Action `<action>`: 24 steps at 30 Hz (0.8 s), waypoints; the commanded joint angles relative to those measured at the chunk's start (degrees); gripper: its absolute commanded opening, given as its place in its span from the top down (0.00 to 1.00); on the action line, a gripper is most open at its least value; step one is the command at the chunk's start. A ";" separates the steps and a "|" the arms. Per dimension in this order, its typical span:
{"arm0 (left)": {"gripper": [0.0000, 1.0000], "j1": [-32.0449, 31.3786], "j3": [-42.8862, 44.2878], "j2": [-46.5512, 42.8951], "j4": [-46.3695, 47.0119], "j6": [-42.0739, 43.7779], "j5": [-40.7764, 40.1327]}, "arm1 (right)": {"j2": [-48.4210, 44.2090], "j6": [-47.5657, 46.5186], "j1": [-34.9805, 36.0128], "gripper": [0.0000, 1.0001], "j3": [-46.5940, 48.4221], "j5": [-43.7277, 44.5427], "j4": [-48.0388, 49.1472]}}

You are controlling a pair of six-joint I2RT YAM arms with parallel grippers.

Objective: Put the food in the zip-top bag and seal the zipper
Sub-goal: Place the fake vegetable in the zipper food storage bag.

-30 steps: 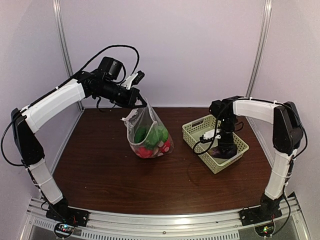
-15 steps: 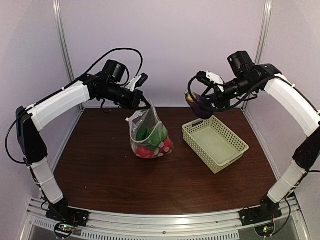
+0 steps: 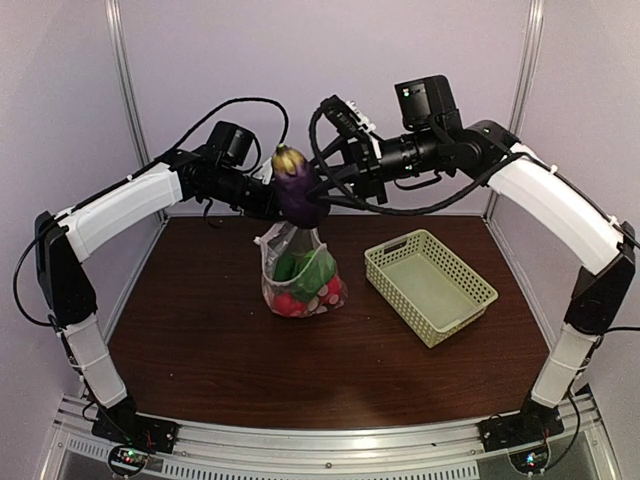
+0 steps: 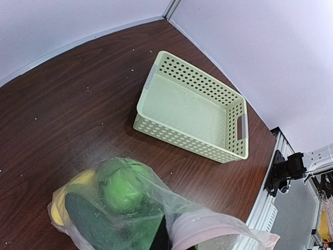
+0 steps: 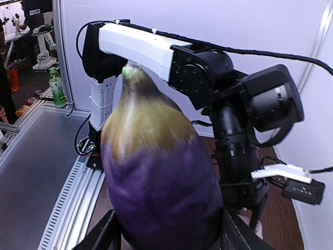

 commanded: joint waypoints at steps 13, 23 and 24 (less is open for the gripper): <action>1.00 0.09 -0.27 -3.58 1.86 1.43 1.56 | 9.68 -16.84 7.05 0.50 3.75 10.85 -6.82; 1.00 0.57 -0.38 -4.41 1.86 1.43 1.96 | 11.68 -19.67 7.57 0.49 1.67 14.30 -5.50; 1.00 0.57 -0.34 -4.47 1.82 1.39 2.14 | 12.01 -20.77 7.71 0.48 1.80 15.00 -5.98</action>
